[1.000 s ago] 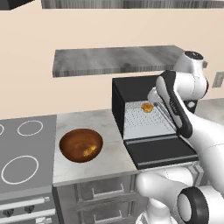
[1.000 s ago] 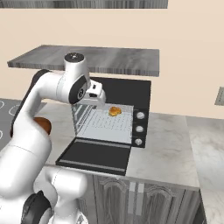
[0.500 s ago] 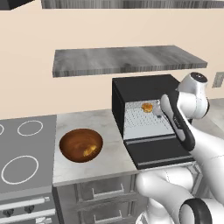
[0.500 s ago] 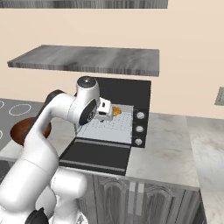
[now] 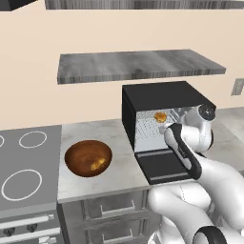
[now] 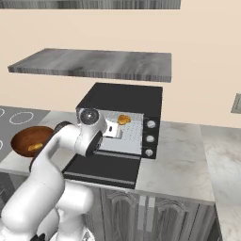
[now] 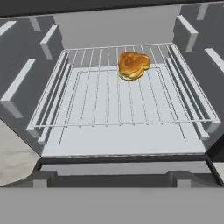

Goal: Pick up the heated bread from the toaster oven and place it in the bowl. Then move the bread bowl to the dining counter.

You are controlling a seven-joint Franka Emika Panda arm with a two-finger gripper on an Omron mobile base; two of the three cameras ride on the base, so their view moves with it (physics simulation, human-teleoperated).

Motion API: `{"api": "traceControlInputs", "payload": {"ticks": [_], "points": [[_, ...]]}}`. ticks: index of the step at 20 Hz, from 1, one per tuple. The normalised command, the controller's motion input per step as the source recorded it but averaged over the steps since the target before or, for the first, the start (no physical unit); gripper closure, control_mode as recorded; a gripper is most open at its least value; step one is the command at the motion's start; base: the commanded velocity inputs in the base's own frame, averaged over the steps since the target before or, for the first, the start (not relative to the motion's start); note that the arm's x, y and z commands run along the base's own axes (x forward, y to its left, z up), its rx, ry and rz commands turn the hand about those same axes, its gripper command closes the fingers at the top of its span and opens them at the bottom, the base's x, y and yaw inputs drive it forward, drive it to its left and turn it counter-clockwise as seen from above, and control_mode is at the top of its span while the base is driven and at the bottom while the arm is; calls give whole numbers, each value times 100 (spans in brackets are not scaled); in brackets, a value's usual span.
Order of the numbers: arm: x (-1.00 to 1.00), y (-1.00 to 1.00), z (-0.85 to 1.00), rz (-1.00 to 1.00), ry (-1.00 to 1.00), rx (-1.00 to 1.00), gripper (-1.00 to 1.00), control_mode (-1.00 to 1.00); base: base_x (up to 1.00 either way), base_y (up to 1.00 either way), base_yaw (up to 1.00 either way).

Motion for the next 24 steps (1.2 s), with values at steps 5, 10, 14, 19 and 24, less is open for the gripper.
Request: {"api": "traceControlInputs", "payload": {"ticks": [5, 10, 14, 19, 24], "points": [[51, 0, -4, -1, -4, 0, -100, -100, 0, 0, 0], [32, 0, -13, 0, 0, 0, -100, -100, 0, 0, 0], [34, 0, -15, 0, 0, 0, -100, -100, 0, 0, 0], [32, 0, -23, 0, 0, 0, -100, -100, 0, 0, 0], [26, 0, -28, 0, 0, 0, -100, -100, 0, 0, 0]]}}
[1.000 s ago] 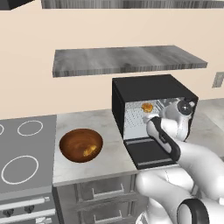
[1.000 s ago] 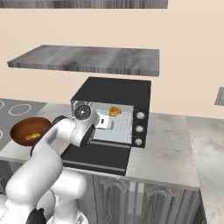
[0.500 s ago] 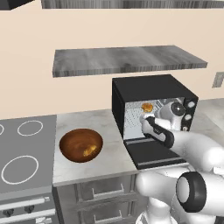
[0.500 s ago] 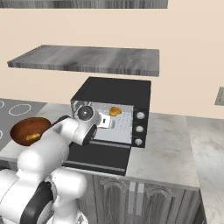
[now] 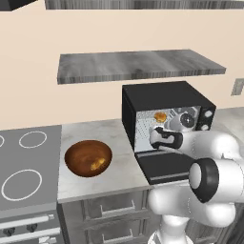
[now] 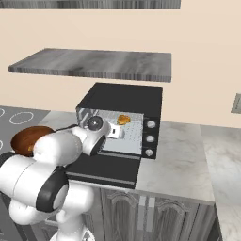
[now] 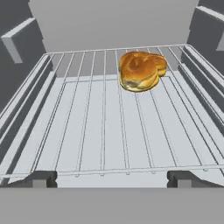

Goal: Pick up the heated bread from the toaster oven and place it in the bowl. Then move the bread bowl to the dining counter.

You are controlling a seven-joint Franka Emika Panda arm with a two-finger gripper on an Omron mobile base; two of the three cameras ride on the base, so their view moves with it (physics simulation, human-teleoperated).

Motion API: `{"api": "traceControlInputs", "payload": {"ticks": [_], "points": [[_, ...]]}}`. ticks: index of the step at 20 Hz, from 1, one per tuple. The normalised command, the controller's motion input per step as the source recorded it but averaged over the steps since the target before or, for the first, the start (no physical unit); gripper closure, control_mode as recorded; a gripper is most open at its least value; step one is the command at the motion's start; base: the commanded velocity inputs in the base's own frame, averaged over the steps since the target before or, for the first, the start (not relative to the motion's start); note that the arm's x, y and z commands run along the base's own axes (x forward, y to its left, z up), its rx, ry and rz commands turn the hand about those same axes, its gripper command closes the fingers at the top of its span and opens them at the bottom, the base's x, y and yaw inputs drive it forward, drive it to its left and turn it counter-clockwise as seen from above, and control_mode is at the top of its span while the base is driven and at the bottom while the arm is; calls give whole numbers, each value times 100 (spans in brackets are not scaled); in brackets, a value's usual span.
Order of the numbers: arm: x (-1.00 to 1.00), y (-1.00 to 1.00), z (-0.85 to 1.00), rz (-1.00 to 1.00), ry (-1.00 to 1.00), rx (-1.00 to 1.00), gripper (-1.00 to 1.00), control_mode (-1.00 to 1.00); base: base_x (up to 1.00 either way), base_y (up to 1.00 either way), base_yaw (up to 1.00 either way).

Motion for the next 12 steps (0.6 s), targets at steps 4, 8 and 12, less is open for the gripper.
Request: {"api": "traceControlInputs", "payload": {"ticks": [4, 8, 12], "points": [[28, 0, -24, 0, 0, 0, -100, -100, 0, 0, 0], [31, 0, -18, 0, 0, 0, -100, -100, 0, 0, 0], [30, 1, -6, 0, 1, 0, -100, -100, 0, 0, 0]]}}
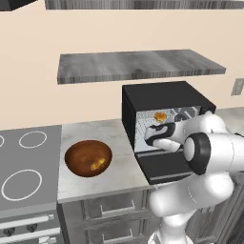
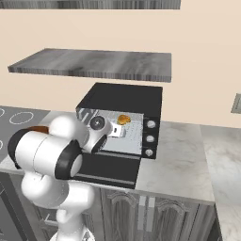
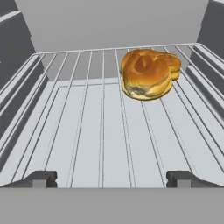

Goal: Pick up the heated bread from the toaster oven and place it in the bowl. Then move the bread bowl to the dining counter.

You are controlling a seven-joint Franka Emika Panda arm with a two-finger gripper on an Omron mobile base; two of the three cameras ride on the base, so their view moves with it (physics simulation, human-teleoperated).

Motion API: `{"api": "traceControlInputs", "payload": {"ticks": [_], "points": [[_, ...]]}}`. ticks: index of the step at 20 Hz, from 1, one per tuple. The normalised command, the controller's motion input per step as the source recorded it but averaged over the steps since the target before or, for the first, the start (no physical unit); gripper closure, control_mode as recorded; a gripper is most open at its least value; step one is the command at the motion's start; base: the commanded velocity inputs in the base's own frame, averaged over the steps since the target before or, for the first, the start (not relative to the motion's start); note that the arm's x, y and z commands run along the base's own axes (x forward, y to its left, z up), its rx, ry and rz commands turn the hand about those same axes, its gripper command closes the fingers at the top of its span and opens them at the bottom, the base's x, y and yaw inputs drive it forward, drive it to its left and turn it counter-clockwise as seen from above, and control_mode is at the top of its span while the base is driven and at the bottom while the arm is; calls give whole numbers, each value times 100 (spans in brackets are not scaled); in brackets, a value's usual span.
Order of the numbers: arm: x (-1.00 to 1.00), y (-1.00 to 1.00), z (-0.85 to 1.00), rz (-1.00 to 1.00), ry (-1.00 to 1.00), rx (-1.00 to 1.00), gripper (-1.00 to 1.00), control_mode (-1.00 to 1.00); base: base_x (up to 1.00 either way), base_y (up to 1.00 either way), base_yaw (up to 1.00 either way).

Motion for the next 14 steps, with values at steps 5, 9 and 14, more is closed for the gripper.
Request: {"api": "traceControlInputs", "payload": {"ticks": [5, 9, 14], "points": [[8, 2, 0, 0, 4, 0, -100, -100, 0, 0, 0], [0, 0, -5, 0, 2, -8, -100, -100, 0, 0, 0], [-2, 0, -20, 0, 8, -9, -100, -100, 0, 0, 0]]}}
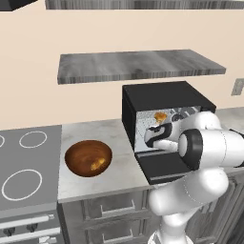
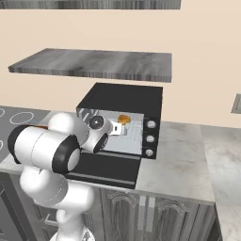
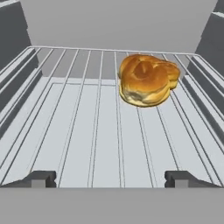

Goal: Pick up the heated bread from the toaster oven and place it in the bowl. Then move the bread bowl to the dining counter.

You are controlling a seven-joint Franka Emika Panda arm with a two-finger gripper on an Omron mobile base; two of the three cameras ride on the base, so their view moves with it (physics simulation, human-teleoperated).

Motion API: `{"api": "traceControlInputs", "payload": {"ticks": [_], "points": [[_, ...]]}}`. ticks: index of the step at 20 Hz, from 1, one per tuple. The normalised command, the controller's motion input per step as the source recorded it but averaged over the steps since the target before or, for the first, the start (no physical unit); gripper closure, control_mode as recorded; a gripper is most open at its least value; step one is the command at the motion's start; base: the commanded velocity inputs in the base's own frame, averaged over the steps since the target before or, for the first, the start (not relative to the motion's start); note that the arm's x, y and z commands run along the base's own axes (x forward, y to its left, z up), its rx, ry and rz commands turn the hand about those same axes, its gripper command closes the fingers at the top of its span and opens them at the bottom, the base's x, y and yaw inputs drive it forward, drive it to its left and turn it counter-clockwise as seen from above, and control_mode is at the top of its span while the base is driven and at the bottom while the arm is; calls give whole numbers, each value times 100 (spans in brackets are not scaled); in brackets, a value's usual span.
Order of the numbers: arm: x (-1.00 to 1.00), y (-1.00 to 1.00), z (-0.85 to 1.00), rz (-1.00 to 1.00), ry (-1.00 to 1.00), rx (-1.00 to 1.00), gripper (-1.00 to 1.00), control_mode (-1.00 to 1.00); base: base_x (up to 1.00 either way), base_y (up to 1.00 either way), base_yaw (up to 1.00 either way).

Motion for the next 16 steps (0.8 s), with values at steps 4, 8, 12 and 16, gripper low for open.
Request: {"api": "traceControlInputs", "payload": {"ticks": [4, 8, 12, 16], "points": [[-13, -2, -28, 0, 11, -5, -100, -100, 0, 0, 0], [-25, -9, -31, 0, 13, -2, -100, -100, 0, 0, 0], [-46, -31, -36, 0, 10, 0, -100, -100, 0, 0, 0], [-63, -38, -42, 0, 6, 0, -100, -100, 0, 0, 0]]}}
